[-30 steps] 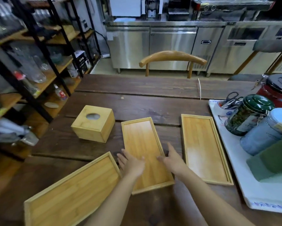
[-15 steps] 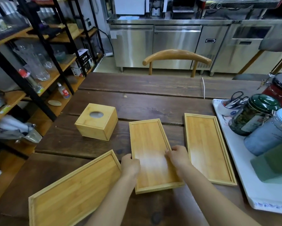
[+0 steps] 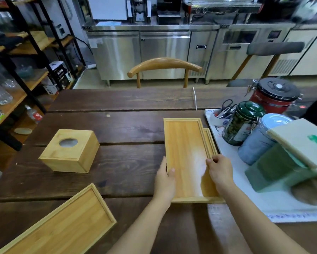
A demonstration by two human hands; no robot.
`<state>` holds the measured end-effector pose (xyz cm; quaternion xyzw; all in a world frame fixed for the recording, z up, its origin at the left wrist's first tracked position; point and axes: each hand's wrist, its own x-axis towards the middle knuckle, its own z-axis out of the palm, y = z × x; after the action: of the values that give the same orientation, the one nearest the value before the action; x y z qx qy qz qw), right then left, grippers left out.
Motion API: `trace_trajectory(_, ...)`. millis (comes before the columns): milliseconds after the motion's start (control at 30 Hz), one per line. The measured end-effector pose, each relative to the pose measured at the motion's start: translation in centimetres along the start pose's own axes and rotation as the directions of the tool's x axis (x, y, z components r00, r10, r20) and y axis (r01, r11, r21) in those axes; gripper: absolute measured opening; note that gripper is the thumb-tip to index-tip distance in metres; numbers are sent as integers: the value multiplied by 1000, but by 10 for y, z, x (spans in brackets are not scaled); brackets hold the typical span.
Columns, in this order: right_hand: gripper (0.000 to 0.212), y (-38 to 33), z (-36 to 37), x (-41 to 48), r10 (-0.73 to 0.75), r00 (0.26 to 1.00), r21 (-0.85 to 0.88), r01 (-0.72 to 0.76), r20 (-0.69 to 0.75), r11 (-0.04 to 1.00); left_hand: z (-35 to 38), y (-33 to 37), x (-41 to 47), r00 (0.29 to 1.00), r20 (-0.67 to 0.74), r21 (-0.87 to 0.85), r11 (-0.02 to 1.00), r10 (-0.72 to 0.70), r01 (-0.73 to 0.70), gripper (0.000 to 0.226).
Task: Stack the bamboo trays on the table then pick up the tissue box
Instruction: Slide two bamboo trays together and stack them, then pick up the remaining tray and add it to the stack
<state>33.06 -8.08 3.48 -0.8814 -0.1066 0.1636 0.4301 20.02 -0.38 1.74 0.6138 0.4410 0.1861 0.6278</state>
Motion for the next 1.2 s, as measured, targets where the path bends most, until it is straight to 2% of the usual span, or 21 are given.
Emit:
trace_trajectory(67,18,8,-10,13,26,999,-26,-27,-31,999,19,-1,6,999,39,16,1000,-19,19,45)
trace_trajectory(167,20,21,-18,27,52,997,-81,-56,-48,995,43,-5,14,997,55,57,997,-52,49,47)
trace_trajectory(300,23,37,-20,38,65,996,-119,-73,-66,990,63,-10,14,993,30,149,982,-118,112,52)
trace_trajectory(600,21,48,-14,40,8,998,-243,-24,-65,970,67,-18,18,998,-16,191,980,-53,55,54)
trace_trajectory(733,27,38,-17,35,-118,990,-475,66,-82,877,51,-16,15,1000,1,250,968,-3,3,53)
trace_trajectory(800,32,27,-13,30,-202,976,-506,137,-75,851,31,-15,14,999,-31,327,945,27,-16,58)
trace_trajectory(933,38,-2,15,6,-308,949,-450,307,73,839,-38,-17,12,986,-134,515,857,99,-16,65)
trace_trajectory(1033,36,-23,49,-21,-368,902,-388,431,228,815,-104,-22,2,961,-232,603,798,152,19,64)
trace_trajectory(1200,46,-53,115,-84,-378,780,-340,577,499,743,-215,-45,-37,889,-429,683,701,159,204,63)
